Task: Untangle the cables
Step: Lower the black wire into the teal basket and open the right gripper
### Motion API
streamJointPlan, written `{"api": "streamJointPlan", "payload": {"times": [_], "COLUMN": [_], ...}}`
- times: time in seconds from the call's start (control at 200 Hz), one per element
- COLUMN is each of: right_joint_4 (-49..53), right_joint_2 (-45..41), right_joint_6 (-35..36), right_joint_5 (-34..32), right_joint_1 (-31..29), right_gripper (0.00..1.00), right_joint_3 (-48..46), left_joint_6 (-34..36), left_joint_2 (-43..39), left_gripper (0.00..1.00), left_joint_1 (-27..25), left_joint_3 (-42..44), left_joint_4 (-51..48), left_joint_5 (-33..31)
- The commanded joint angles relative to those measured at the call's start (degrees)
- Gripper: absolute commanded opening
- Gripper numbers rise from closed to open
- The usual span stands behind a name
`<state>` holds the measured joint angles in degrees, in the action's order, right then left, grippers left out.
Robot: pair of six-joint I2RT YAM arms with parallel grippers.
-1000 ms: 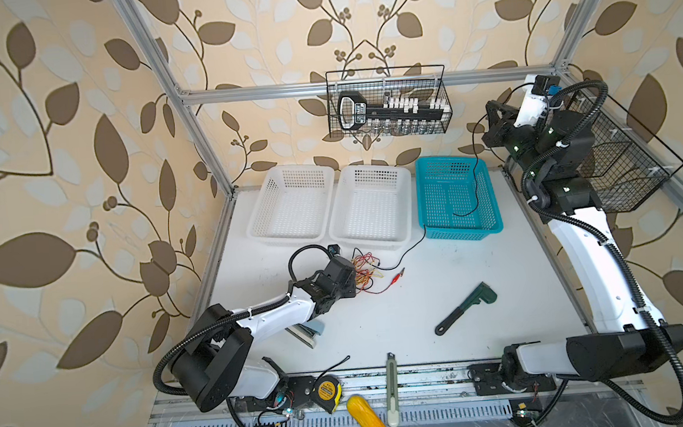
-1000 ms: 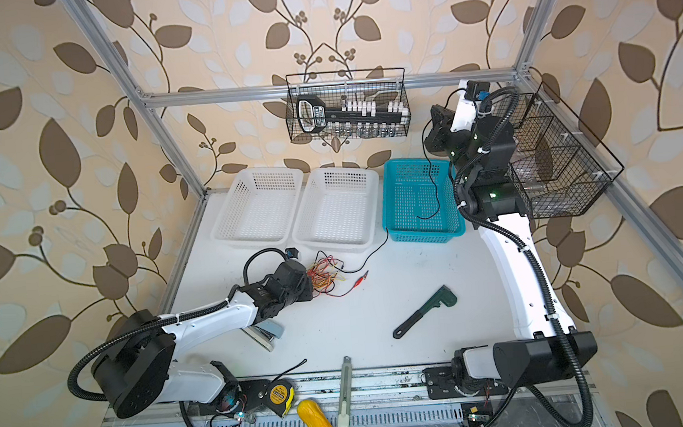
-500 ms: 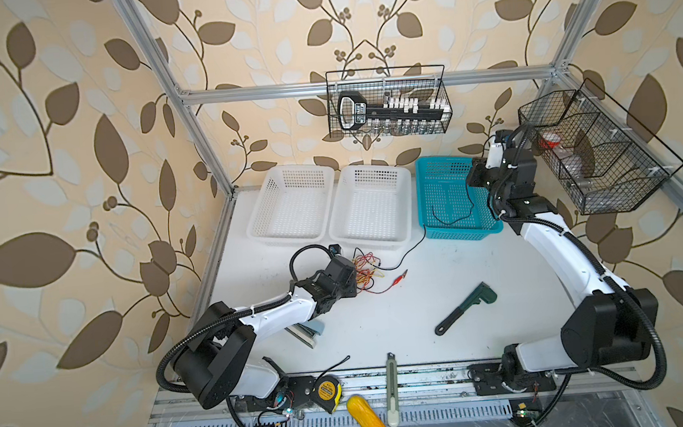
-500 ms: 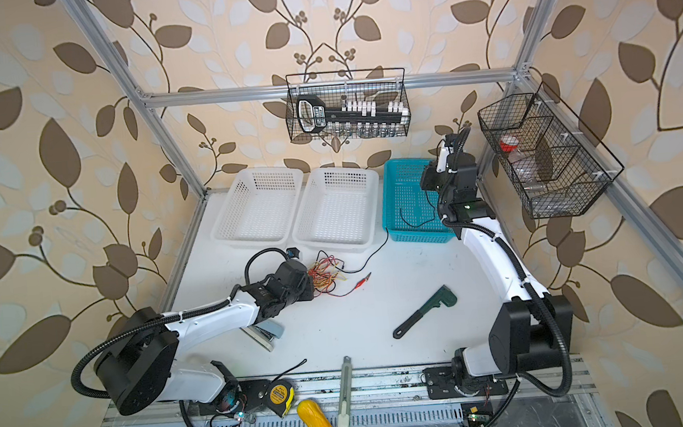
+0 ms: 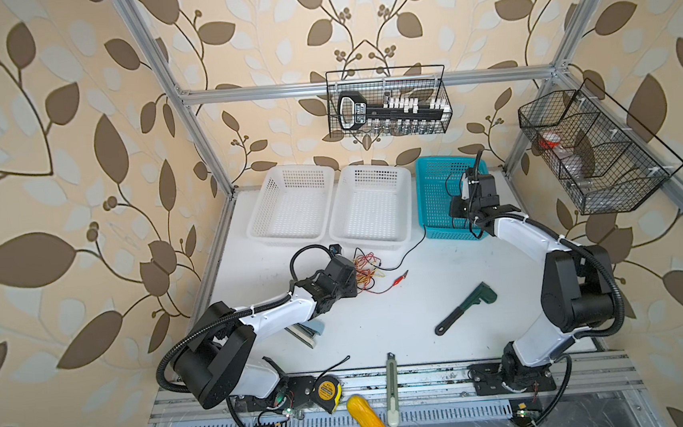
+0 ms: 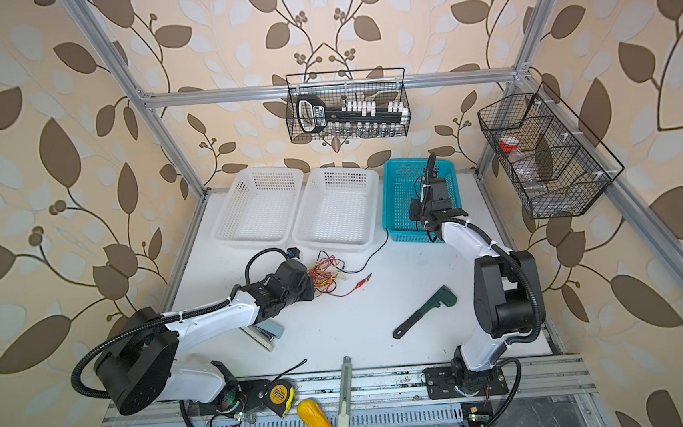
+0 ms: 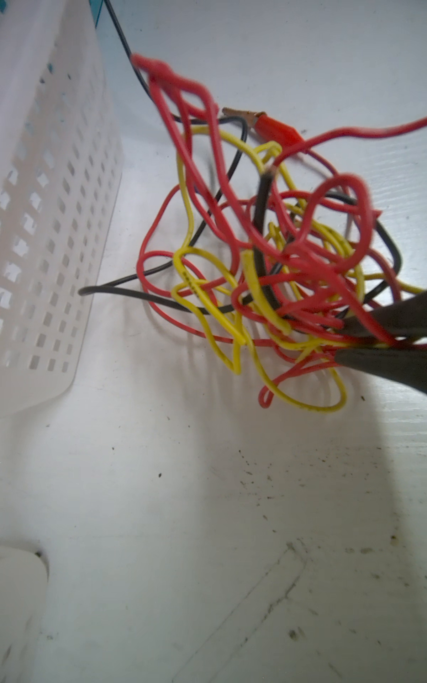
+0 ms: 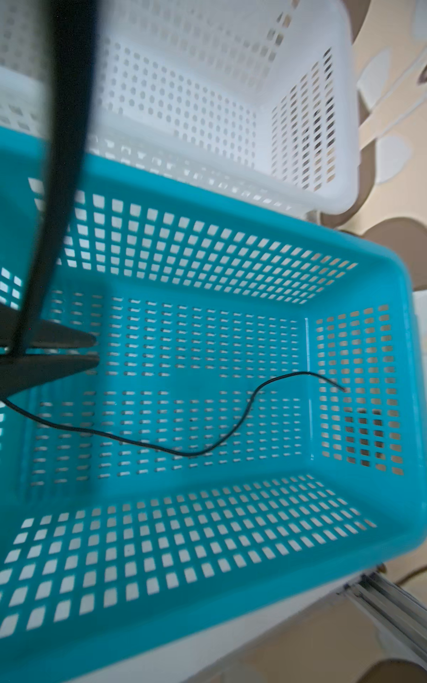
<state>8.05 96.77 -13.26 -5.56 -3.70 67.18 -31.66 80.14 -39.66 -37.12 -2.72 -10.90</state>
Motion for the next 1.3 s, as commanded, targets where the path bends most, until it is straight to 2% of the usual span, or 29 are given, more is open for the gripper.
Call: {"api": "streamJointPlan", "payload": {"times": [0.0, 0.145, 0.41, 0.7, 0.855, 0.945, 1.095, 1.215, 1.295], "right_joint_4": [3.1, 4.3, 1.6, 0.1, -0.5, 0.2, -0.1, 5.0, 9.5], "right_joint_2": [2.7, 5.9, 3.6, -1.8, -4.6, -5.4, -7.0, -8.3, -8.9], "right_joint_6": [0.2, 0.1, -0.3, 0.0, -0.5, -2.1, -5.1, -2.5, -0.1], "right_joint_5": [0.4, 0.9, 2.3, 6.4, 10.7, 12.3, 18.5, 15.7, 8.7], "right_joint_1": [0.0, -0.2, -0.2, -0.2, -0.2, 0.6, 2.4, 1.0, -0.6], "right_gripper": [0.01, 0.05, 0.41, 0.59, 0.66, 0.67, 0.68, 0.71, 0.71], "right_joint_3": [3.7, 5.8, 3.6, 0.6, -1.2, -2.0, -4.2, -4.0, -3.7], "left_joint_6": [0.2, 0.3, 0.6, 1.0, 0.9, 0.9, 0.9, 0.8, 0.8], "left_joint_2": [-2.2, -2.3, -2.1, -1.3, -1.3, -1.3, -1.4, -1.1, -0.9], "left_gripper": [0.00, 0.00, 0.00, 0.00, 0.00, 0.00, 0.00, 0.00, 0.00], "left_joint_1": [0.4, 0.4, 0.4, 0.4, 0.5, 0.4, 0.4, 0.5, 0.4], "left_joint_3": [0.2, 0.1, -0.4, -1.1, -0.9, -0.7, -0.4, -0.3, -0.2], "left_joint_4": [0.9, 0.7, 0.0, 0.0, 0.4, 0.4, 0.5, 0.8, 1.0], "left_joint_5": [0.6, 0.6, 0.7, 1.1, 1.3, 1.3, 1.3, 1.3, 1.3]}}
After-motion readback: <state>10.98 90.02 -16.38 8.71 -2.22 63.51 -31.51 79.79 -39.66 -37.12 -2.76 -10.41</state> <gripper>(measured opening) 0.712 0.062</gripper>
